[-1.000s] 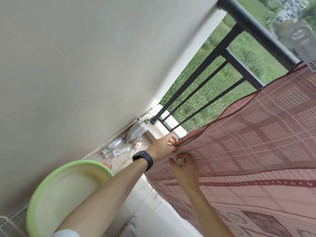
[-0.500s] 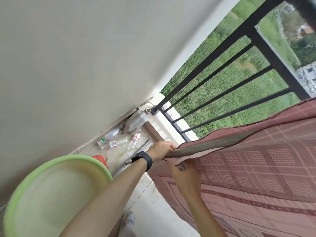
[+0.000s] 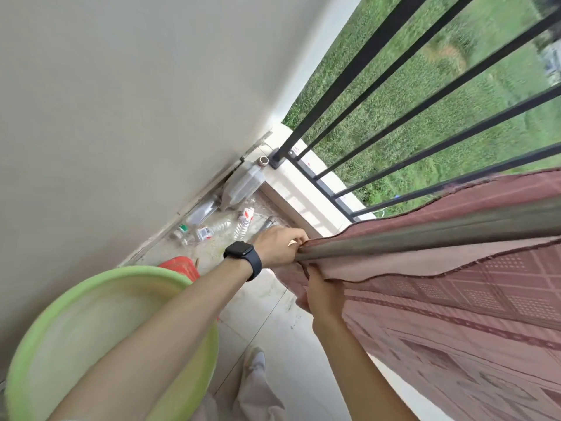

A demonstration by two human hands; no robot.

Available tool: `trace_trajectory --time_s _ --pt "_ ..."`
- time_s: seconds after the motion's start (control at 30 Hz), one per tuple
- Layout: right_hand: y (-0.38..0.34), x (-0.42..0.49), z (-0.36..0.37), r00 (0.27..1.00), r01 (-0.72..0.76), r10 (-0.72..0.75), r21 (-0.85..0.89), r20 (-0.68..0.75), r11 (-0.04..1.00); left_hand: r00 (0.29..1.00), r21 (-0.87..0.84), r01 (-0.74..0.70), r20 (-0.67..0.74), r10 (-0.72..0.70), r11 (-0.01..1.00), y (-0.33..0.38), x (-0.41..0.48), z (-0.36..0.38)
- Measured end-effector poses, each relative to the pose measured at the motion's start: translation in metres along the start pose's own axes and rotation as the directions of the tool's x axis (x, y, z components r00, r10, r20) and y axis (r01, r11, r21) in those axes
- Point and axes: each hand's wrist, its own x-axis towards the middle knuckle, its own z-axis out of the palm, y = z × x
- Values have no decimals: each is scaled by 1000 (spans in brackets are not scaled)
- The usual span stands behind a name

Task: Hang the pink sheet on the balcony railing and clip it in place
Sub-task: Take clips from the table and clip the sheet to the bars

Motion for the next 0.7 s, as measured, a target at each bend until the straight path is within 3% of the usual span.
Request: trace_trajectory --time_s 0.13,0.27,0.47,0.7 --pt "11 11 11 995 -95 91 113 43 989 999 94 -32 -17 33 995 -12 4 4" --pt "30 16 10 987 -148 155 137 -39 979 987 257 -134 -57 153 957 -13 9 3" --pt "53 13 -16 982 -148 156 81 -104 986 918 339 -161 -293 266 927 -25 11 -12" --pt "85 -1 -25 960 -168 192 130 -203 977 943 413 -146 -218 253 899 -16 24 -14"
